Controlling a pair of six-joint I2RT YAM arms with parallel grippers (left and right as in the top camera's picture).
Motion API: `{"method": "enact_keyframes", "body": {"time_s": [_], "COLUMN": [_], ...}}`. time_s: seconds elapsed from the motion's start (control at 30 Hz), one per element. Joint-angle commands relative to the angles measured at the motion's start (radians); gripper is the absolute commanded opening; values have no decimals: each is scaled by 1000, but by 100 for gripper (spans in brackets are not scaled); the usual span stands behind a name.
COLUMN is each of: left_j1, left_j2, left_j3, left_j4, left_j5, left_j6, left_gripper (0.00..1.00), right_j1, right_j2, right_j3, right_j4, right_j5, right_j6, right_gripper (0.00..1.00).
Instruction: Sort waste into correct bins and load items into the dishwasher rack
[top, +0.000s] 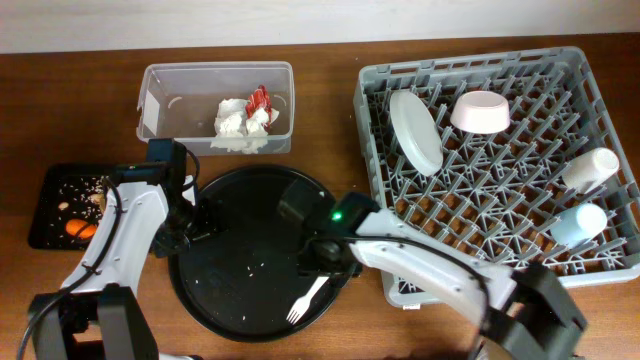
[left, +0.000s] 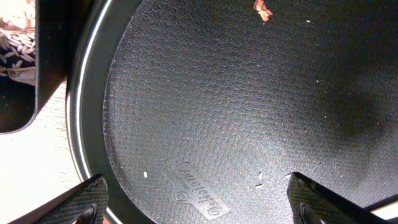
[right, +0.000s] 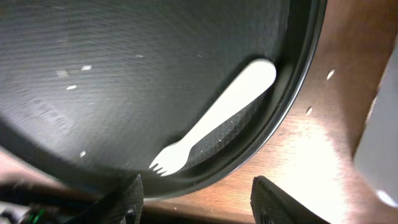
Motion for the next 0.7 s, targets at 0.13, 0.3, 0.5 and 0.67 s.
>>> {"method": "enact_keyframes", "body": {"time_s": [0.13, 0.3, 0.5, 0.67], "left_j1": [-4, -4, -4, -4], "left_j2": [-22, -22, -22, -22], "left_j3": [3, 3, 3, 3], "left_j4": [-1, -1, 3, 3], "left_j5": [-7, -7, -7, -7], "left_j6": [12, 12, 12, 12], "left_gripper": [92, 92, 92, 92], "right_j1": [89, 135, 148, 165], "right_j2": [166, 185, 185, 185], "right_j3": [-14, -67, -134, -134], "right_j4": [99, 158, 230, 239], "right_j5": [-80, -79, -84, 2], "right_j6": [142, 229, 298, 288], "right_gripper": [58, 58, 54, 42]}}
